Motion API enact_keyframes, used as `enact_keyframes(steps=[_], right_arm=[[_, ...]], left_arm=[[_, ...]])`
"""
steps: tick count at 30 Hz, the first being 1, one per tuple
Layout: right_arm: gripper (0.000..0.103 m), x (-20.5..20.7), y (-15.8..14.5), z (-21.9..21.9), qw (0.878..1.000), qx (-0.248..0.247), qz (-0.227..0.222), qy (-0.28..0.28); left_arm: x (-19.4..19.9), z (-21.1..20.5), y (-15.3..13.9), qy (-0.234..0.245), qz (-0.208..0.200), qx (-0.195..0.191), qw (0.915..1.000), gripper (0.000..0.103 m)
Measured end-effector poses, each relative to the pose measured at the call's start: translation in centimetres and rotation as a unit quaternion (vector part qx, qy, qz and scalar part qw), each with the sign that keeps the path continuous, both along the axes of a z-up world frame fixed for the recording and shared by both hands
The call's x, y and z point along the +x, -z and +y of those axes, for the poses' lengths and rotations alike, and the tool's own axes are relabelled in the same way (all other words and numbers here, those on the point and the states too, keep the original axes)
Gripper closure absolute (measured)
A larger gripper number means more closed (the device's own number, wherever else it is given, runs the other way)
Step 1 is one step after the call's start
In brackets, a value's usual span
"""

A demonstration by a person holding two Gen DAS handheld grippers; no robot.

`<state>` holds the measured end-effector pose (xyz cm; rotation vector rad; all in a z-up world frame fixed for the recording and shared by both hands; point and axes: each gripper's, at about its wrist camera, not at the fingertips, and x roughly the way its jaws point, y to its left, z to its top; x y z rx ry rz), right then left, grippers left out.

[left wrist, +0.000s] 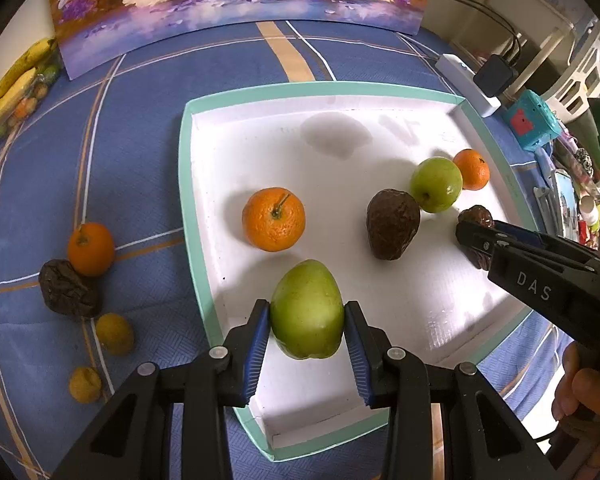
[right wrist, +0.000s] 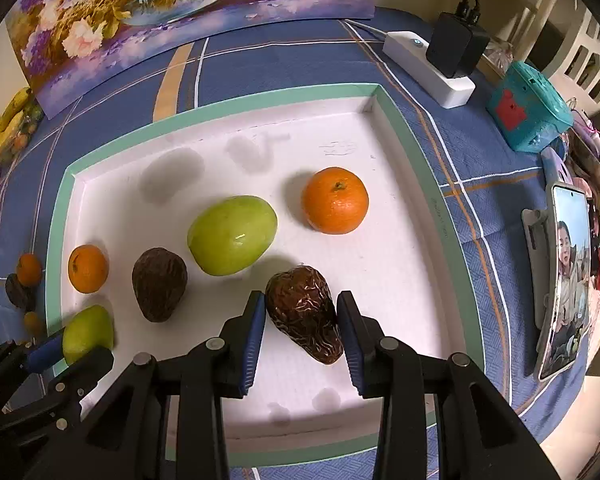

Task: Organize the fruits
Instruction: 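Carry the pear in the left tool and the date in the right tool over the tray, then open the left tool to drop the pear in the tray while the right tool releases the date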

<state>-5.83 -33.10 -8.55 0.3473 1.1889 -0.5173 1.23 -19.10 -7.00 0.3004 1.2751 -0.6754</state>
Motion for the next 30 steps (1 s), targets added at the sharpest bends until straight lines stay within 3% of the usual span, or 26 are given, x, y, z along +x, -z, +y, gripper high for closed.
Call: enact_keyframes(steps=[14, 19, 30], right_arm=[[0.064, 0.3, 0.2, 0.1, 1.000, 0.002, 0.004, -0.002], [0.055, 0.5, 0.1, 0.2, 1.000, -0.004, 0.008, -0.006], [0.055, -0.1, -3.0, 0.4, 0.999, -0.031, -0.030, -0.003]], left_arm=[[0.3, 0.2, -0.5, -0.001, 0.006, -0.012, 0.9999, 0.062], [0.4, 0.8, -1.8, -0.006, -0.003, -0.028, 0.9996, 0.062], [1.6, 2.9, -5.4, -0.036, -0.028, -0.071, 0.9965, 0.062]])
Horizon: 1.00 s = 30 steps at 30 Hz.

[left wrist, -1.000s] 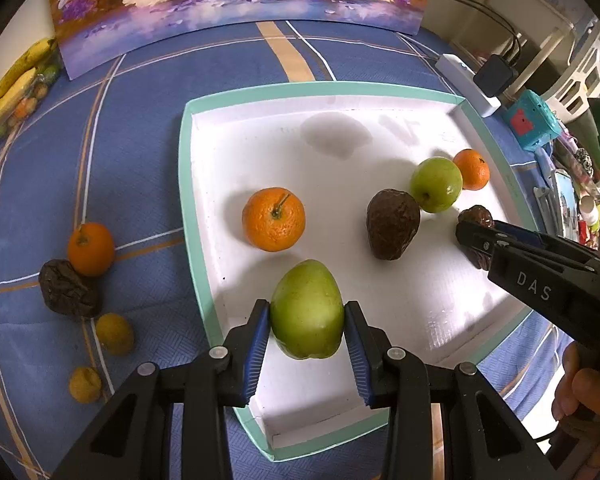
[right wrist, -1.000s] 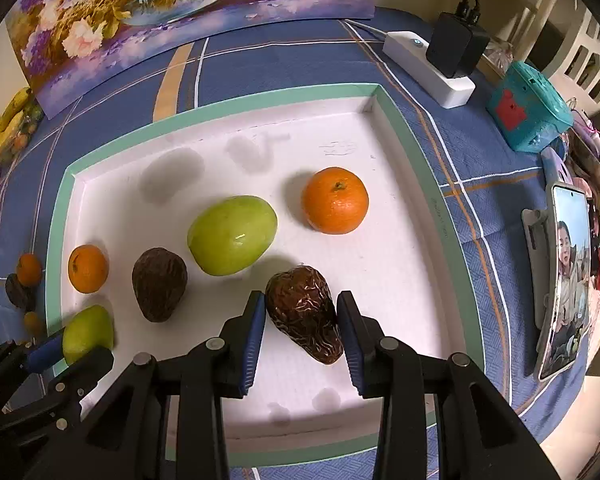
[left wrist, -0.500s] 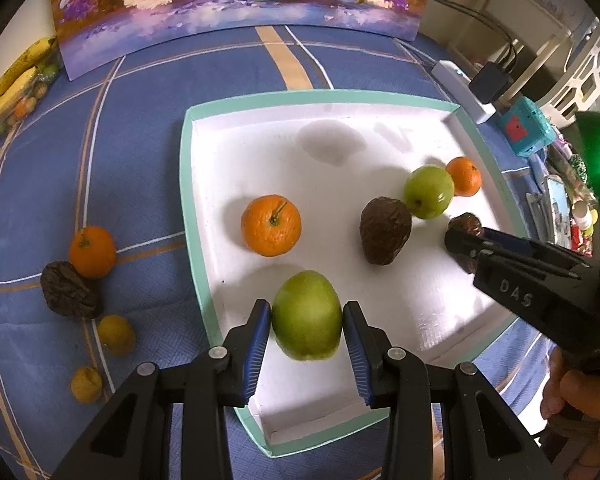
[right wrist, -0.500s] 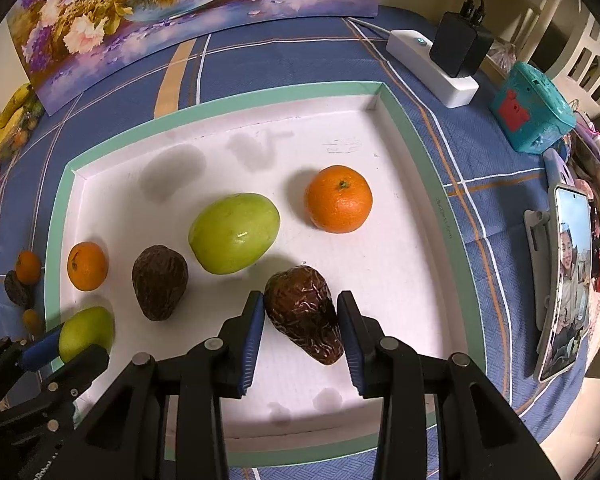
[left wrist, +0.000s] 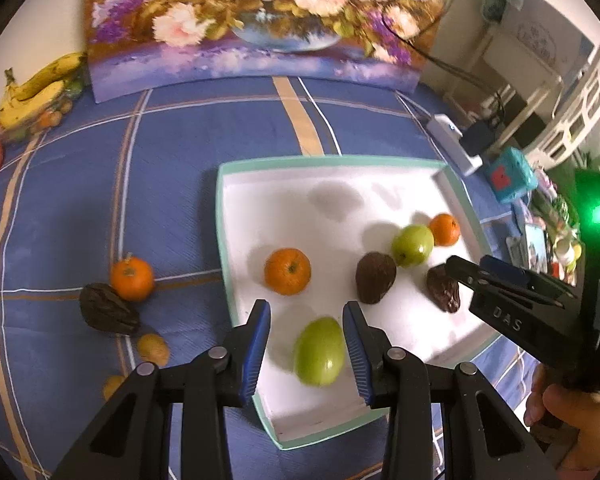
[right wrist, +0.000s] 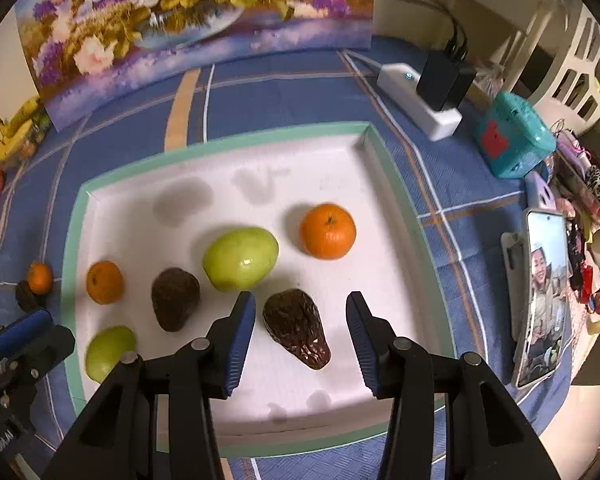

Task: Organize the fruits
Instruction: 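Open the left tool to drop the pear in the tray while the right tool releases the date, then move both open tools back toward the remaining fruit beside the tray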

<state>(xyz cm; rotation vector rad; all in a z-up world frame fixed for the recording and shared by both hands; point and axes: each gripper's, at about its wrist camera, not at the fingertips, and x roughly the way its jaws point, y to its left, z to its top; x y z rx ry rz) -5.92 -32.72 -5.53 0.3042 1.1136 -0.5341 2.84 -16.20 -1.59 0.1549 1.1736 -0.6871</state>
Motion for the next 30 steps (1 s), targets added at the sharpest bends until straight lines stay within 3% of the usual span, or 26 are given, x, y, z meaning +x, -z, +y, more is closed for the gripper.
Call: enact_keyframes(steps=[9, 11, 14, 15, 16, 17, 19, 25, 30], right_arm=[[0.055, -0.1, -1.5, 0.7, 1.000, 0.000, -0.029, -0.010], [0.055, 0.0, -1.5, 0.9, 0.999, 0.000, -0.031, -0.012], [0.052, 0.1, -1.6, 1.1, 0.999, -0.003, -0.035, -0.014], [0.041, 0.2, -1.6, 1.2, 0.999, -0.003, -0.037, -0.014], [0.027, 0.2, -1.7, 1.2, 0.999, -0.003, -0.040, -0.014], [0.021, 0.3, -1.7, 1.3, 0.999, -0.004, -0.041, -0.016], [0.021, 0.5, -1.6, 1.5, 0.999, -0.009, -0.042, -0.020], [0.018, 0.6, -1.5, 1.6, 0.999, -0.017, -0.044, -0.020], [0.018, 0.7, -1.6, 1.9, 0.998, -0.025, -0.053, -0.024]], left_arm=[[1.6, 2.3, -0.3, -0.048, 0.004, -0.010, 0.9988, 0.061], [1.9, 2.7, -0.2, -0.062, 0.003, -0.005, 0.9980, 0.045], [2.4, 3.0, 0.2, -0.081, 0.000, 0.006, 0.9967, 0.041], [2.6, 3.2, 0.4, -0.089, 0.000, 0.009, 0.9960, 0.038], [2.8, 3.5, 0.5, -0.097, 0.001, 0.013, 0.9952, 0.028], [3.0, 3.8, 0.8, -0.108, 0.005, 0.016, 0.9940, 0.017], [3.5, 4.7, 1.5, -0.130, 0.015, 0.017, 0.9912, 0.009], [4.1, 5.8, 2.4, -0.158, 0.022, 0.024, 0.9869, 0.001], [4.2, 6.4, 1.9, -0.174, 0.001, 0.020, 0.9845, 0.000]])
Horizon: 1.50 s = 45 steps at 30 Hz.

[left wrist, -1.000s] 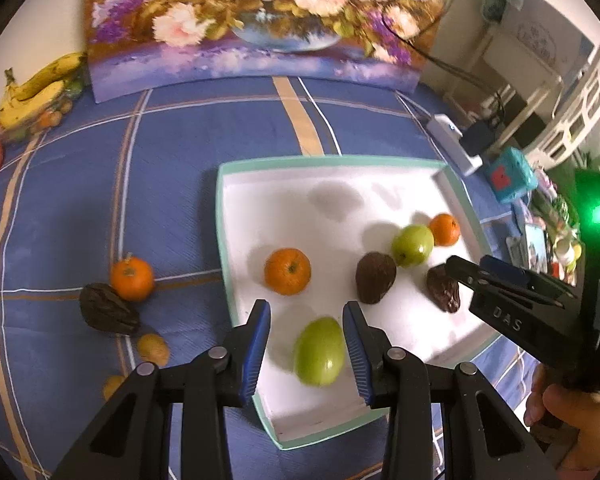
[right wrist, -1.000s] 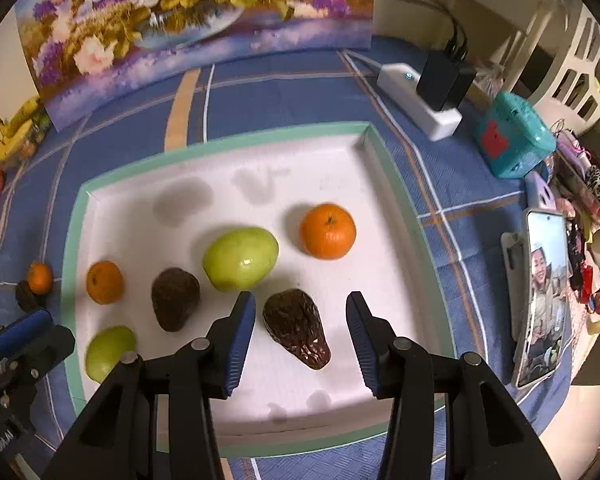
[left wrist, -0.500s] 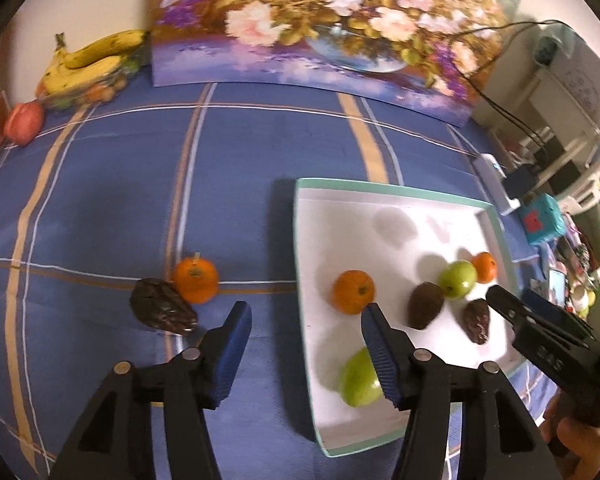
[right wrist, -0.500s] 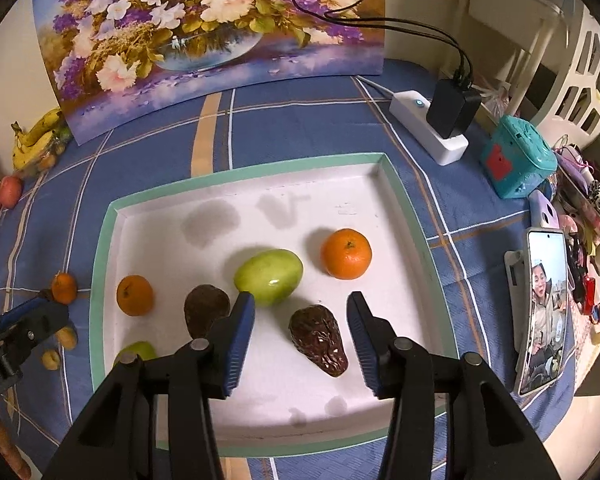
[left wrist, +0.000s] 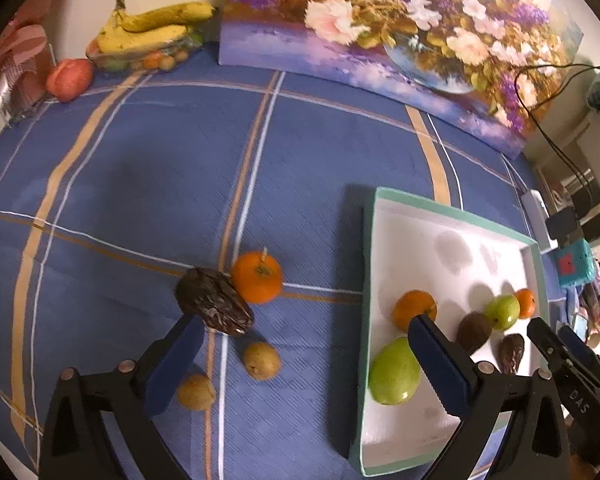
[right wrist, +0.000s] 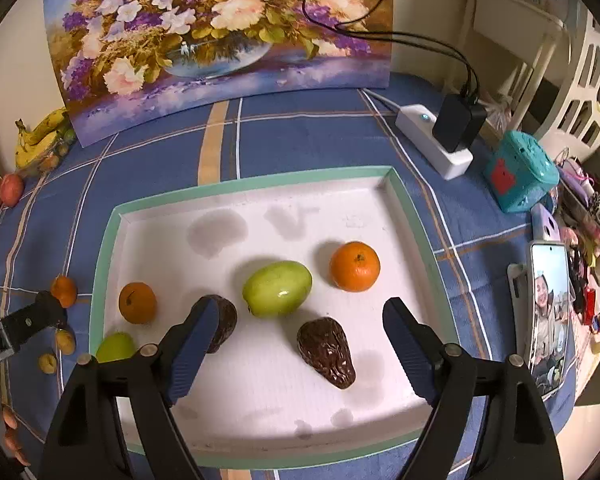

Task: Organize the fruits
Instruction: 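Move both open tools back toward the remaining fruit beside the tray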

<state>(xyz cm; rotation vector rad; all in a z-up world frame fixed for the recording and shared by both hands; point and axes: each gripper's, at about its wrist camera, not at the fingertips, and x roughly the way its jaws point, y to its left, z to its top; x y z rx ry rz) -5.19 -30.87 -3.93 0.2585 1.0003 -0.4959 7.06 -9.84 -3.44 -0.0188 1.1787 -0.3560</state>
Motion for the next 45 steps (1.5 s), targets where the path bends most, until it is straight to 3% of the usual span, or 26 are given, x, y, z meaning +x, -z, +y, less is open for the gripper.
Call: enact_keyframes(steps=[12, 21, 33, 38, 45], right_arm=[[0.018, 0.7, -1.2, 1.4, 0.998, -0.019, -0.047, -0.023], [0.018, 2.4, -2.0, 4.1, 0.996, -0.029, -0.059, -0.061], [0.018, 4.9, -1.9, 7.6, 0.994, 0.015, -0.060, -0.094], [0.018, 6.0, -1.6, 9.1, 0.992, 0.019, -0.052, -0.112], [0.018, 7.1, -1.1, 11.5, 0.988, 0.049, -0.054, -0.138]], left_arm=[[0.8, 2.7, -1.5, -0.046, -0.029, -0.040, 0.9977, 0.000], [1.5, 5.2, -3.4, -0.068, -0.070, -0.043, 0.9943, 0.000], [2.3, 10.2, -6.6, -0.086, -0.126, -0.026, 0.9880, 0.000], [2.5, 12.8, -7.2, -0.114, -0.127, -0.034, 0.9847, 0.000], [2.9, 14.6, -5.6, -0.134, -0.088, -0.044, 0.9861, 0.000]])
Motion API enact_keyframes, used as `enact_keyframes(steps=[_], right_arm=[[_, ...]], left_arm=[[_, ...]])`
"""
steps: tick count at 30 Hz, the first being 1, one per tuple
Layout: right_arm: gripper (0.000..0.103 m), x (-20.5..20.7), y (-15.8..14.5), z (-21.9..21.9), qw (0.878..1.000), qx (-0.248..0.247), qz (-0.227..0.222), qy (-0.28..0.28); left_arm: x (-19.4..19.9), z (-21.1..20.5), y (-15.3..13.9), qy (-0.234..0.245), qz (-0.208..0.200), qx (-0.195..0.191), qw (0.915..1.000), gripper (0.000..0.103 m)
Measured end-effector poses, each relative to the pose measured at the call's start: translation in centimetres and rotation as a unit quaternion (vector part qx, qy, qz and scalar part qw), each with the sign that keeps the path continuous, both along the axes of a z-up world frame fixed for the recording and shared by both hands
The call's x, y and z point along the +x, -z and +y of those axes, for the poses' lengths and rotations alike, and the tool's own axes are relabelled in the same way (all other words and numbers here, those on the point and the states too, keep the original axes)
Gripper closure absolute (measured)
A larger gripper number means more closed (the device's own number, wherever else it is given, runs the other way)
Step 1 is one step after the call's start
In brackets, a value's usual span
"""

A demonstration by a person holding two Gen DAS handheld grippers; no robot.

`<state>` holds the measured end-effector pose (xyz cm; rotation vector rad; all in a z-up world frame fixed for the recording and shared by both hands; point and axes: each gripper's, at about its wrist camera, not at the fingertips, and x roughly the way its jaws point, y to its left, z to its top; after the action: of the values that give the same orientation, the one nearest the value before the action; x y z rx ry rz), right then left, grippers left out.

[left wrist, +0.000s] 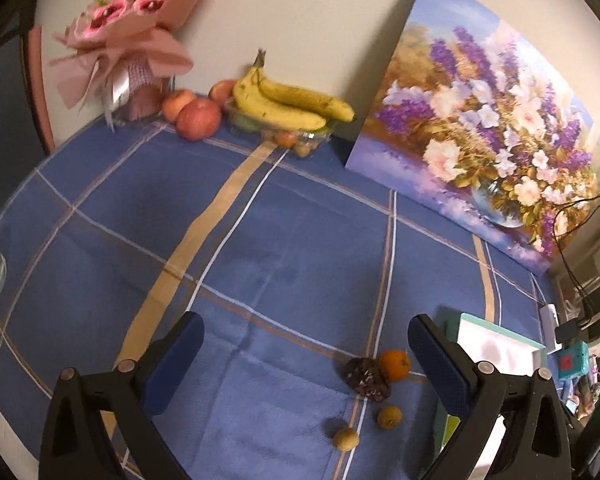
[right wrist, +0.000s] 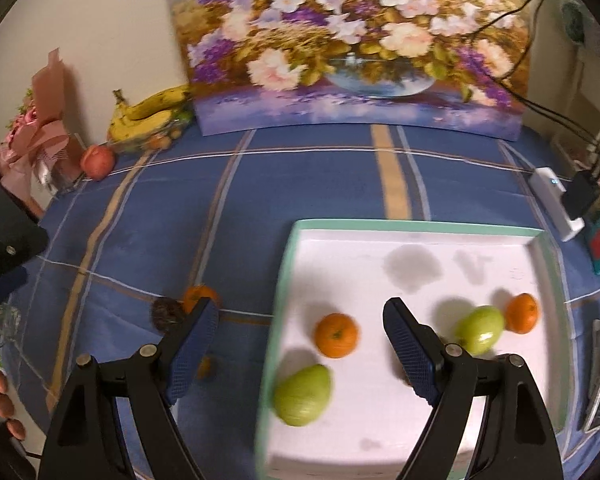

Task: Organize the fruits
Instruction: 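Move both open tools back toward the remaining fruit beside the tray, then grasp a small brown kiwi with the right tool while the left tool grasps a dark date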

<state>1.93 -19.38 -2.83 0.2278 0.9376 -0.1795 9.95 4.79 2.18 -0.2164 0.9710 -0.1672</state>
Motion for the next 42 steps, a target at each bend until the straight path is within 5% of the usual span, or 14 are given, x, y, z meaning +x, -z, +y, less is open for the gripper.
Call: enact_keyframes(steps=[6, 17, 29, 42], right_arm=[[0.019, 1.3, 1.0, 2.3, 0.999, 0.027, 0.012, -0.030], [0.039, 3.1, 4.7, 5.8, 0.992, 0.029, 0.088, -0.090], [0.056, 3.8, 7.6, 8.5, 0.981, 0.011, 0.140, -0.137], [0.078, 4.0, 7.7, 8.4, 0.980, 0.022, 0.136, -0.145]], left_arm=[[1.0, 0.0, 2.7, -0.001, 0.047, 0.000, 0.9989, 0.000], [2.9, -0.4, 6.7, 0.001, 0.113, -0.012, 0.9936, 0.001], [3.8, -1.0, 9.0, 0.004, 0.142, -0.013, 0.9898, 0.001], [3.7, -2.5, 9.4, 0.023, 0.150, -0.029, 0.9879, 0.001]])
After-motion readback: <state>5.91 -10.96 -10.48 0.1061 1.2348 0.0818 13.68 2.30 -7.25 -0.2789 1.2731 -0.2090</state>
